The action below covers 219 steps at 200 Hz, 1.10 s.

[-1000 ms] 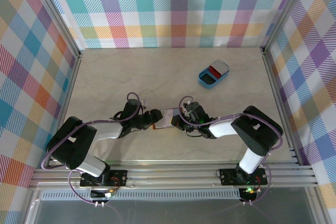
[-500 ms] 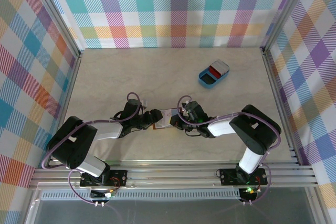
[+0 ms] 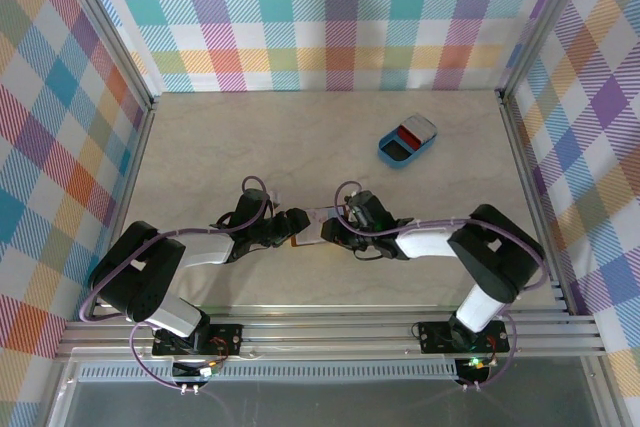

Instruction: Put the credit cards into the card holder

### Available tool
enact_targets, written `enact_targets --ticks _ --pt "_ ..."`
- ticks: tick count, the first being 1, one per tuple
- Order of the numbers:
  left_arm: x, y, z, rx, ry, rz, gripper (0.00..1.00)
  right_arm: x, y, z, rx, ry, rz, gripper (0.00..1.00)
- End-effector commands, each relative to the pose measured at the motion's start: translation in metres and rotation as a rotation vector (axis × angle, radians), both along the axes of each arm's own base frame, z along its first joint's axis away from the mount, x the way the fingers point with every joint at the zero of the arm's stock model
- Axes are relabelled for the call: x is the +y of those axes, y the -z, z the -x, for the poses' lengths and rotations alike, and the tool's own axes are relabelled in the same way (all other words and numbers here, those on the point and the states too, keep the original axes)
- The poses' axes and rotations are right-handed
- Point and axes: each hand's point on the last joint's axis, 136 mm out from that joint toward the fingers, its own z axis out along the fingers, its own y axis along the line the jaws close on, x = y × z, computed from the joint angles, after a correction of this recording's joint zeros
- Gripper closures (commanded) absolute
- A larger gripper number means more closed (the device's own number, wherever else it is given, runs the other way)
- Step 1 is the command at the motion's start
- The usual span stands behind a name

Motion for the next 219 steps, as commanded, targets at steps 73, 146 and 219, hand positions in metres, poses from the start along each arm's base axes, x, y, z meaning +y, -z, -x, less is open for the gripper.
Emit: enact_targets --ticks 73,146,219 --pt "-0.011 -0.031 -0.004 -0.075 0.044 0.025 0.35 -0.042 -0.052 -0.003 -0.081 -0.004 0.321 0.58" --pt "0.016 -0.037 0.003 -0.054 -0.046 -0.038 0.37 -0.033 -0.066 -0.009 -0.066 -0.059 0.371 0.67" --pt "0.032 -0.021 0.011 -0.005 -0.069 -0.044 0.38 -0.007 -0.05 -0.019 0.008 -0.145 0.422 0.64"
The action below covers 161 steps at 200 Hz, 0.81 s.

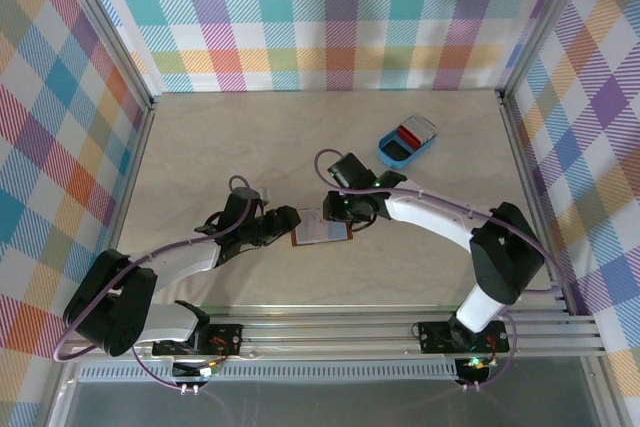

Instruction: Put the credit cards into the card holder

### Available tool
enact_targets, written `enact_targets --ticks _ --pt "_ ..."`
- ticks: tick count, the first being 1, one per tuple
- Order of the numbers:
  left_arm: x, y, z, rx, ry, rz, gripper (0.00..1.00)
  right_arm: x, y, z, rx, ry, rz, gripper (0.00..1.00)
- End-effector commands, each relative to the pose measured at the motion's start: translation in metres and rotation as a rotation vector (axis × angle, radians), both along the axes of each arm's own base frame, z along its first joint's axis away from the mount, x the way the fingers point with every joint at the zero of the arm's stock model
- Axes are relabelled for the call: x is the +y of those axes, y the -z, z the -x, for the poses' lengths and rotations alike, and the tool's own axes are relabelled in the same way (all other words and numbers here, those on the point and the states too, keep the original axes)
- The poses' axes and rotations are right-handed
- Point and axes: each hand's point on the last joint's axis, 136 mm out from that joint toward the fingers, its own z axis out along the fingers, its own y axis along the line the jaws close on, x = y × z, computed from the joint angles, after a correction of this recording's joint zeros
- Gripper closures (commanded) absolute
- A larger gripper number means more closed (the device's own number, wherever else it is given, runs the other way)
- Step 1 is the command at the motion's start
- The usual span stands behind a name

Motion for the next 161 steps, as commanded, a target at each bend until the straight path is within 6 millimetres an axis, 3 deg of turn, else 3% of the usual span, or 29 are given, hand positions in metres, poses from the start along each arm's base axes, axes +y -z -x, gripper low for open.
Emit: enact_targets --ticks 1,100,161 --pt "0.006 0.007 0.006 0.024 -0.008 -0.002 0.38 0.005 0.006 0.005 0.045 -0.038 0.029 0.64" --pt "0.002 0.016 0.006 0.041 0.015 0.031 0.38 0.024 0.027 -0.012 0.111 -0.031 0.092 0.59" --pt "-0.001 0.012 0.0 0.019 0.017 0.048 0.4 0.022 0.038 -0.024 0.121 -0.015 0.179 0.6"
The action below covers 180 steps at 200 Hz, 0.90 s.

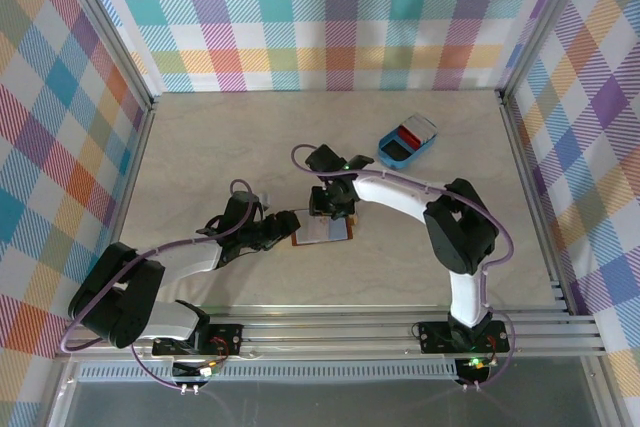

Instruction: Put the credit cards into the card holder

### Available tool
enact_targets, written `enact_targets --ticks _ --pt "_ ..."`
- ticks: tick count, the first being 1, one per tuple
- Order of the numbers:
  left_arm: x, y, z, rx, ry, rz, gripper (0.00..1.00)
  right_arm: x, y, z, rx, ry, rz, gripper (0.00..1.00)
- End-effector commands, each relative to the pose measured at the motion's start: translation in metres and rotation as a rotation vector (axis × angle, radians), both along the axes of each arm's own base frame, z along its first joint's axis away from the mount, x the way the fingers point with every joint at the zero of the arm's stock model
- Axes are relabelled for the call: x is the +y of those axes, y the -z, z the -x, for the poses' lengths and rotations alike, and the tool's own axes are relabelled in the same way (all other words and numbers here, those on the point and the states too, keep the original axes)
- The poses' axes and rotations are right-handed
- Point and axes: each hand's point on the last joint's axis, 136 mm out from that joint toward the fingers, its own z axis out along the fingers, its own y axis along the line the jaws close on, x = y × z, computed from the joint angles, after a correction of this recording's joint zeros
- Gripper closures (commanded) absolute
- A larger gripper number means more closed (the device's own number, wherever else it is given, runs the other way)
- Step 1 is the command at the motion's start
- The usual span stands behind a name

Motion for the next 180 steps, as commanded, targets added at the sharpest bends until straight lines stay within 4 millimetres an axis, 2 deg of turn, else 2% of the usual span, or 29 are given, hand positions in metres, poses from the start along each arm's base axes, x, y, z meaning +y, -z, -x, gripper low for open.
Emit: enact_targets --ticks 1,37,64,180 --pt "-0.001 -0.003 -0.005 -0.015 -0.004 0.026 0.4 -0.005 0.004 0.001 0.01 -0.014 0.06 0.6" --pt "-0.001 -0.001 -0.007 -0.01 -0.012 0.032 0.46 -0.005 0.017 0.002 0.032 -0.011 0.08 0.59" --pt "-0.001 0.004 -0.006 0.002 -0.012 0.024 0.46 -0.001 0.024 0.005 0.053 -0.021 0.071 0.57" --pt "-0.006 0.01 -0.009 0.006 0.005 0.042 0.54 0.005 0.034 0.007 0.091 -0.025 0.055 0.55"
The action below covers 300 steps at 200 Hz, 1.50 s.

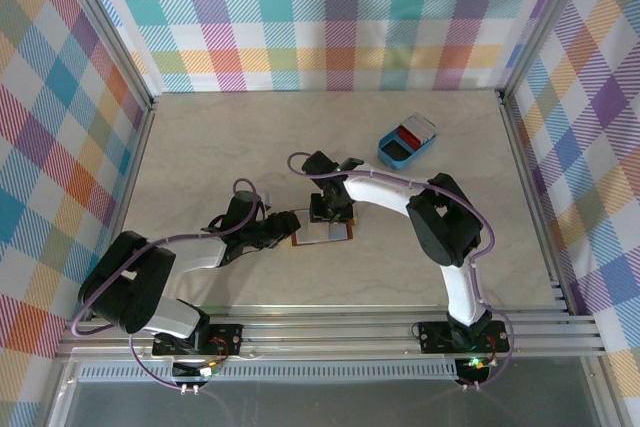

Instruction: Put the credit cards into the card holder

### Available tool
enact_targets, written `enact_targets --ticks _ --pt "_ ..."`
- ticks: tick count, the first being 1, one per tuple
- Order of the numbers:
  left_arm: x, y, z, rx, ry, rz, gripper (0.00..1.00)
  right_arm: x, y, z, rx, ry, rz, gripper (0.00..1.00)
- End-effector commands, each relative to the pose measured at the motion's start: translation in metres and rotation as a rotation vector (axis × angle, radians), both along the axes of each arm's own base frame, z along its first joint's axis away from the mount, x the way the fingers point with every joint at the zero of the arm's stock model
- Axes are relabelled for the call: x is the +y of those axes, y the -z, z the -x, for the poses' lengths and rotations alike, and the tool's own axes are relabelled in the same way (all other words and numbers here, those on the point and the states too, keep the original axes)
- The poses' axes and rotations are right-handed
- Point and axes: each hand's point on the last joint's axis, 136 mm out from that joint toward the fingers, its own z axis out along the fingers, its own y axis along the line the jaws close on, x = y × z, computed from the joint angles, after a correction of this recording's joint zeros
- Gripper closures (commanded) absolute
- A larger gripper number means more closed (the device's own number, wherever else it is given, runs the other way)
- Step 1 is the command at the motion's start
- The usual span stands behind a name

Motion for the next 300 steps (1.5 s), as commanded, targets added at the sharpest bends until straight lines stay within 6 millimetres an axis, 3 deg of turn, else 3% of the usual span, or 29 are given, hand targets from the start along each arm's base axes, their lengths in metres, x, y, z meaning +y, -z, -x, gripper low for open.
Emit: enact_targets --ticks 1,243,300 --pt "-0.001 0.001 -0.002 -0.001 0.005 0.013 0.54 0.008 -0.001 0.002 0.013 -0.022 -0.013 0.55" --pt "-0.003 0.016 -0.001 0.029 0.009 0.023 0.63 0.035 -0.001 0.011 0.079 -0.023 -0.163 0.65" --pt "-0.004 0.015 -0.001 0.028 0.009 0.026 0.64 0.015 -0.021 0.006 -0.011 -0.032 -0.094 0.65"
